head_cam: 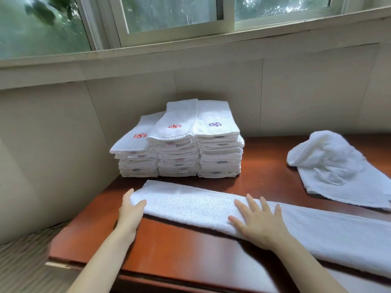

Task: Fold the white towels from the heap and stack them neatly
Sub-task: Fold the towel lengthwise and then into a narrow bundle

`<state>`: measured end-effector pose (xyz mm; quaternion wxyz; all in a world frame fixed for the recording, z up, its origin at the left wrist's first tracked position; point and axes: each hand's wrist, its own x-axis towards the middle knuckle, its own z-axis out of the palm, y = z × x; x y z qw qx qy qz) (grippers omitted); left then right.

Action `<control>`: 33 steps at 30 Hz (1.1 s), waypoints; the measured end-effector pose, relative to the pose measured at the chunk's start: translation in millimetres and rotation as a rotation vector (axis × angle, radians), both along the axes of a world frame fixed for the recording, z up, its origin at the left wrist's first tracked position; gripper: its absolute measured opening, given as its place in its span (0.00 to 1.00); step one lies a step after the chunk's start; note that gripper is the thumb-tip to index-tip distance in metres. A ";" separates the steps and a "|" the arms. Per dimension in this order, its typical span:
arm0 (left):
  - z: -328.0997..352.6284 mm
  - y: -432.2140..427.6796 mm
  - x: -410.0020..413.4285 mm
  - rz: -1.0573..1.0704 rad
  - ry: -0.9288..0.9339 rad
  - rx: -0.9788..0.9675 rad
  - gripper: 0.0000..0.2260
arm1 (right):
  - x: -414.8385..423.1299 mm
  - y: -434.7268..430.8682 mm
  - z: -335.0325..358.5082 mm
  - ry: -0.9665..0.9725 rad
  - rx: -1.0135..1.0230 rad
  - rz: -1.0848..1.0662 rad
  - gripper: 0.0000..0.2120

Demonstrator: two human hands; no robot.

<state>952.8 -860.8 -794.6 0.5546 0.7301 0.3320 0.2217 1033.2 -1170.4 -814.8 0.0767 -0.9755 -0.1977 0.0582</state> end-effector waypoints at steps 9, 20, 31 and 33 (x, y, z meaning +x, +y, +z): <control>20.4 -17.9 44.2 0.159 0.120 -0.008 0.21 | -1.7 -1.5 2.3 0.026 0.021 -0.002 0.32; 115.4 -193.8 32.9 -1.165 -0.110 0.934 0.21 | 12.0 -59.4 54.6 0.949 1.858 -0.280 0.39; 76.1 -189.1 40.7 -1.044 0.057 0.676 0.11 | 5.1 -107.8 49.7 0.431 1.118 -0.542 0.11; 71.1 -189.8 47.9 -0.989 0.091 0.718 0.11 | 4.2 -116.5 54.6 0.449 1.095 -0.513 0.14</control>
